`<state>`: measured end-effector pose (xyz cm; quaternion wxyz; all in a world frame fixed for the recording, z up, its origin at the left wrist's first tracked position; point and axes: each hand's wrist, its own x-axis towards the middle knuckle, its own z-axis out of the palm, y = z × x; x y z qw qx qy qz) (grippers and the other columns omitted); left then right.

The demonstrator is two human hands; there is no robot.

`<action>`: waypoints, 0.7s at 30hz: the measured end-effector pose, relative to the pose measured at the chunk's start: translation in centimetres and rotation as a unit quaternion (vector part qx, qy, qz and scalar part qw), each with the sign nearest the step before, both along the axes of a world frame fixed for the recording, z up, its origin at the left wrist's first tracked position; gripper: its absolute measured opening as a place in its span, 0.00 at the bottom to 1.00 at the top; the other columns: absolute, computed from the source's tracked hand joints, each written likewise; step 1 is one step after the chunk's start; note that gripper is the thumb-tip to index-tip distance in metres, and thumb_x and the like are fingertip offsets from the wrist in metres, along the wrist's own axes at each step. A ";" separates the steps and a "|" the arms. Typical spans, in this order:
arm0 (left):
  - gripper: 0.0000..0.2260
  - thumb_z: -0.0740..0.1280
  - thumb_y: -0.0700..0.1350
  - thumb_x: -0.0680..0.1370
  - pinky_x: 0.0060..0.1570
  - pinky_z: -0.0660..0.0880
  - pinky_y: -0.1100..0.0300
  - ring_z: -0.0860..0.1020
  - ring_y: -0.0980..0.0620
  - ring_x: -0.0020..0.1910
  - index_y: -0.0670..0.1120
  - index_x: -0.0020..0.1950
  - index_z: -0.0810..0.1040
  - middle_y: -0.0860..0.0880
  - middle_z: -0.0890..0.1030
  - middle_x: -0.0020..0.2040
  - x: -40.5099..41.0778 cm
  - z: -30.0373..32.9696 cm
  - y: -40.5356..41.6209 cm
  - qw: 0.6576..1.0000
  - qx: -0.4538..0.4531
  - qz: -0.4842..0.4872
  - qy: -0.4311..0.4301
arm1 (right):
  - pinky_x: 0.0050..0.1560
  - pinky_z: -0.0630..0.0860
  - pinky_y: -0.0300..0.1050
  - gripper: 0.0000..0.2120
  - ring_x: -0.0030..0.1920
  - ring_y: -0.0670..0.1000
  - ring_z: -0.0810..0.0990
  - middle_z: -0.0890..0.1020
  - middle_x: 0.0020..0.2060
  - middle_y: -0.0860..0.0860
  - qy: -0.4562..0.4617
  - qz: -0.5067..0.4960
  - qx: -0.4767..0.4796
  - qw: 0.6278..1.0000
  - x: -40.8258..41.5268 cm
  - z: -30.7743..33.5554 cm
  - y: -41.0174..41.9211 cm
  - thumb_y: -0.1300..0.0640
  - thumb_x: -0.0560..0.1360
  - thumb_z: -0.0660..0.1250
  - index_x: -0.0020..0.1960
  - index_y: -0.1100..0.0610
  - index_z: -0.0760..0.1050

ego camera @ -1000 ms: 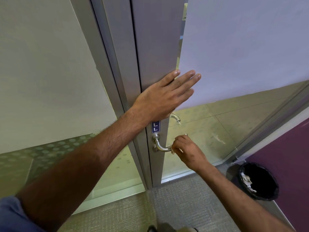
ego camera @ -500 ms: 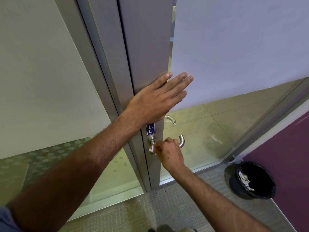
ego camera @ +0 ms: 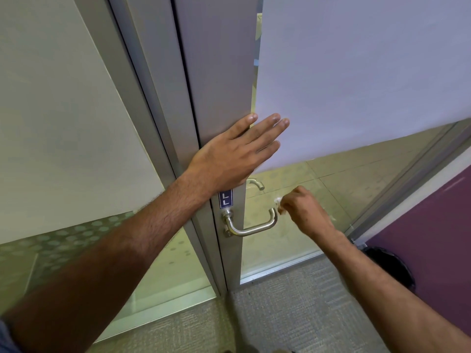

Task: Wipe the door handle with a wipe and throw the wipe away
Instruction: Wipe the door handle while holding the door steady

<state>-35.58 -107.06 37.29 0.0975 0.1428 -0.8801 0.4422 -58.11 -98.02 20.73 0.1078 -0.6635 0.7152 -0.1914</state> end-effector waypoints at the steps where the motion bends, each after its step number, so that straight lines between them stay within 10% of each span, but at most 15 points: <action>1: 0.26 0.47 0.40 0.80 0.81 0.48 0.44 0.53 0.42 0.84 0.45 0.77 0.67 0.41 0.52 0.85 0.0 -0.1 0.0 1.000 0.000 -0.002 0.004 | 0.45 0.77 0.50 0.08 0.46 0.55 0.78 0.82 0.41 0.56 -0.032 -0.029 0.002 0.999 -0.2 0.0 -0.3 0.64 0.75 0.69 0.43 0.54 0.84; 10: 0.24 0.63 0.46 0.81 0.80 0.46 0.43 0.52 0.41 0.84 0.46 0.78 0.67 0.40 0.51 0.85 0.0 -0.6 -0.7 1.000 -0.004 -0.004 0.019 | 0.46 0.82 0.45 0.05 0.42 0.54 0.84 0.87 0.44 0.63 -0.378 -0.018 0.125 0.917 -0.5 -1.0 -2.6 0.64 0.75 0.74 0.47 0.67 0.84; 21: 0.22 0.57 0.43 0.82 0.80 0.47 0.43 0.53 0.42 0.84 0.46 0.77 0.67 0.41 0.53 0.85 -0.1 -0.8 -0.8 0.999 -0.018 -0.016 0.027 | 0.41 0.86 0.47 0.08 0.46 0.61 0.88 0.86 0.44 0.66 -0.865 -0.218 0.118 0.436 4.6 -8.7 2.8 0.72 0.81 0.59 0.55 0.71 0.75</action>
